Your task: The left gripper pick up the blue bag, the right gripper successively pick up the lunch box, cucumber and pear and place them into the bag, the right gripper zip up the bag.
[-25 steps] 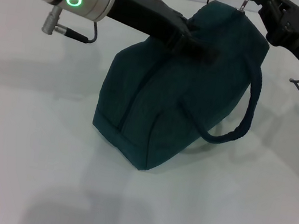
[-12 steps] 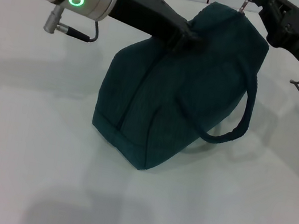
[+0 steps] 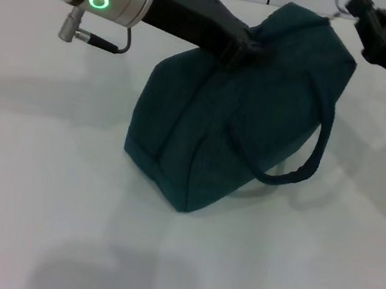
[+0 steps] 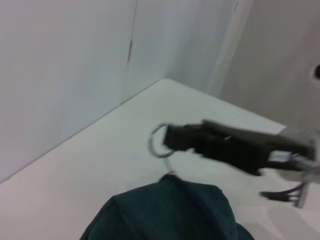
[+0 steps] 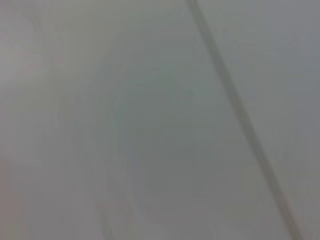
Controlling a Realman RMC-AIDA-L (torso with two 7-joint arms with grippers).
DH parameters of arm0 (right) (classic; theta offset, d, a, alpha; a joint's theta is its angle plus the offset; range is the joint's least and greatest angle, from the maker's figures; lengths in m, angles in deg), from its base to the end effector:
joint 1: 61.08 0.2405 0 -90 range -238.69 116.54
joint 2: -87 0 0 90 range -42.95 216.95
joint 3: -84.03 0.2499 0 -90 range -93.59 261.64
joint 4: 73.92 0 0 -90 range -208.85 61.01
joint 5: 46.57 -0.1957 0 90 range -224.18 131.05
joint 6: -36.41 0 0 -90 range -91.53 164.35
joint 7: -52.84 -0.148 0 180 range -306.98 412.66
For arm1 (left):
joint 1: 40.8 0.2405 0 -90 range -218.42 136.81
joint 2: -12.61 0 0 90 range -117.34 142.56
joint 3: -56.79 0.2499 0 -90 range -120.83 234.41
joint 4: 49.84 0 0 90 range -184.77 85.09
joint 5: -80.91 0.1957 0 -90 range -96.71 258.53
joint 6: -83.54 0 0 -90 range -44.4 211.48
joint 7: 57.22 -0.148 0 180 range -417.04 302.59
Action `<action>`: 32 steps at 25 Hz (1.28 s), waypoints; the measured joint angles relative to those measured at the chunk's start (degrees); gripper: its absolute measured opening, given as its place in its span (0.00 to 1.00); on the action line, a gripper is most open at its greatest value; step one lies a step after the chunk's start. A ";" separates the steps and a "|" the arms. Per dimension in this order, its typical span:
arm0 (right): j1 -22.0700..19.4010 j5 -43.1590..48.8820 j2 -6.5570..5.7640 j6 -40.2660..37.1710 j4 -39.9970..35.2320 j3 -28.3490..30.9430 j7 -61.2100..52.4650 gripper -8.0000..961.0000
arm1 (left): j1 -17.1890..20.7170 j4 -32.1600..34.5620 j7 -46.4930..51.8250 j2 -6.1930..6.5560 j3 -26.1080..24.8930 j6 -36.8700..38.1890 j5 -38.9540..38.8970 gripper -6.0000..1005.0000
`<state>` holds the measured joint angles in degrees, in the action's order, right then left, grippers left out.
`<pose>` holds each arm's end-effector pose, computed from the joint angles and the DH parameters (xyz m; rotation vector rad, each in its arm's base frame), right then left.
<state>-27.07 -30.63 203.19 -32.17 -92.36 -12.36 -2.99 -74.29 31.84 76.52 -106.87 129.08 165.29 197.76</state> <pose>0.1974 0.3735 -0.0100 -2.0751 0.6980 1.2975 -0.0965 0.3458 0.0158 -2.8028 -0.6556 -0.3686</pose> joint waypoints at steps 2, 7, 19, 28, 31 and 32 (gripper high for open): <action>-0.23 -1.17 -0.01 3.56 0.93 0.02 -0.25 0.11 | 0.24 0.06 -0.74 0.08 -0.37 0.12 -1.68 0.05; -0.30 -1.74 -0.16 9.71 3.17 0.05 -2.21 0.11 | 0.41 0.08 -2.30 0.09 -1.67 0.25 -4.05 0.05; -1.41 -1.97 -0.28 5.53 3.23 0.50 -2.08 0.11 | 0.23 -1.60 -4.67 -0.17 -1.80 -0.70 -4.55 0.05; -3.73 -2.42 -0.40 2.42 3.24 1.66 -1.76 0.38 | 0.01 -6.93 -8.75 -0.15 -1.90 -3.12 -7.28 0.05; -4.70 -2.42 -0.53 1.44 3.06 1.85 -1.74 0.49 | 0.30 -7.04 -8.97 -0.10 -1.91 -3.27 -8.03 0.18; -4.92 -2.42 -0.59 0.86 3.11 2.04 -1.74 0.53 | 0.39 -7.04 -9.20 -0.08 -2.01 -3.26 -8.64 0.22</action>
<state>-31.99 -33.05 202.61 -31.31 -89.26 -10.32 -4.73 -73.90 24.80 67.32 -106.95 127.07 162.03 189.12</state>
